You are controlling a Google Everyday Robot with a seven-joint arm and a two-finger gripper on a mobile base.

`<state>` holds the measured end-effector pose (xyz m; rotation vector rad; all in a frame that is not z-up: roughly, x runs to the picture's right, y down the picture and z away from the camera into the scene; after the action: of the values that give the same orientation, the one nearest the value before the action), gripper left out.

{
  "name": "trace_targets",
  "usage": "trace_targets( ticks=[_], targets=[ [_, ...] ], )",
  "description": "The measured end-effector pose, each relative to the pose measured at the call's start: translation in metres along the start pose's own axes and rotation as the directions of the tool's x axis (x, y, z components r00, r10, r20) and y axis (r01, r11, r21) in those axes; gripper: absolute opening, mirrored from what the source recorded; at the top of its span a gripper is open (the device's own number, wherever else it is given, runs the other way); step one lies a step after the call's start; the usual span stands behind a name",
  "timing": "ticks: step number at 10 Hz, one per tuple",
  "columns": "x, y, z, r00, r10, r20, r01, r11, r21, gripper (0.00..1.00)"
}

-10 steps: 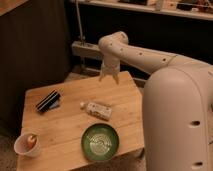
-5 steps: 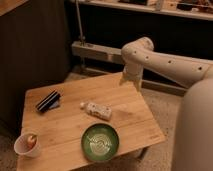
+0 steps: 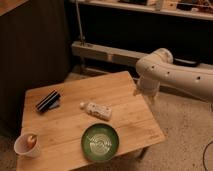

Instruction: Move the arm in a circular motion

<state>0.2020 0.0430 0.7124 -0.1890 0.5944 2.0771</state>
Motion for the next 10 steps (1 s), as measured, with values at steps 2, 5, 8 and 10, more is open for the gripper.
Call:
trace_targets(
  ticks=[2, 5, 8, 10],
  targets=[
    [0.010, 0.005, -0.001, 1.000, -0.024, -0.009, 0.024, 1.000, -0.004, 0.65],
    [0.047, 0.027, -0.005, 0.995, -0.081, -0.051, 0.080, 0.997, -0.023, 0.65],
    [0.082, 0.047, -0.008, 0.986, -0.135, -0.097, 0.132, 0.991, -0.039, 0.65],
    [0.106, 0.060, -0.011, 0.975, -0.179, -0.133, 0.173, 0.984, -0.051, 0.65]
  ],
)
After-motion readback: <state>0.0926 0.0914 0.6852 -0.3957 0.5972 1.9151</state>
